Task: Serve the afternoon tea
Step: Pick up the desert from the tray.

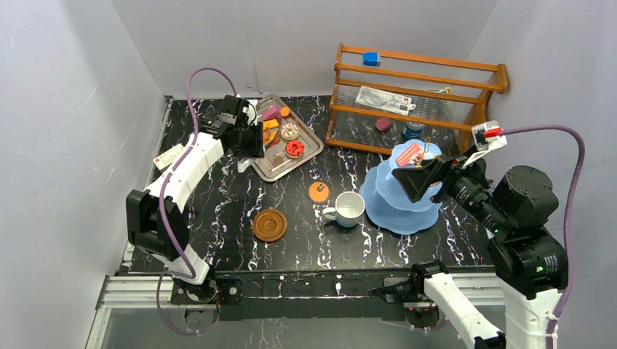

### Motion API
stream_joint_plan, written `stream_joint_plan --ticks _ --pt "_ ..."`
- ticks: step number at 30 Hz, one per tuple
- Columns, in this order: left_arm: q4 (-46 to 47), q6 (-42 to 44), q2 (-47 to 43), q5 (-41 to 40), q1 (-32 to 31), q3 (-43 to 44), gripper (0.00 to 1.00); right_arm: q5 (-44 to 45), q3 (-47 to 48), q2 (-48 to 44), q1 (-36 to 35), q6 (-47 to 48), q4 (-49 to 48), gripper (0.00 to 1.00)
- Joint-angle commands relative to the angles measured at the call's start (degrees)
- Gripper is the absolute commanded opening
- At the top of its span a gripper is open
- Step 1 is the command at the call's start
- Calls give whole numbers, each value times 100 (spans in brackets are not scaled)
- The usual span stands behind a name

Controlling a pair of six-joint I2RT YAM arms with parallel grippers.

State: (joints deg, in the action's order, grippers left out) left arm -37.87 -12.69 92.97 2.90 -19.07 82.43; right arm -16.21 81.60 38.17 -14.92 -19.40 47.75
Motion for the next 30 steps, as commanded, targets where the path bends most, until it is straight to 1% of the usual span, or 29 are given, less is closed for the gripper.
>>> stream_joint_plan --ticks 1,8,12,14,17,21,25,30 --pt "-144 -77 -540 208 15 4 28 47 91 -25 6 -8 -266 99" --pt "-193 -270 -1057 971 -52 170 27 172 348 60 3 43 -137 99" --pt "-194 -409 -1332 1220 -212 264 27 211 458 120 5 76 -83 99" --pt "-165 -414 -1456 1484 -336 298 27 226 495 122 6 74 -61 99" --pt "-6 -224 -1659 1739 -719 316 27 239 542 128 2 68 -48 99" --pt "91 203 -1726 1768 -1384 371 27 283 660 163 6 68 -11 99" --pt "122 345 -1648 2086 -1834 502 25 312 770 182 -2 68 20 99" --pt "246 543 -1596 2211 -2350 653 25 392 851 182 1 75 33 99"
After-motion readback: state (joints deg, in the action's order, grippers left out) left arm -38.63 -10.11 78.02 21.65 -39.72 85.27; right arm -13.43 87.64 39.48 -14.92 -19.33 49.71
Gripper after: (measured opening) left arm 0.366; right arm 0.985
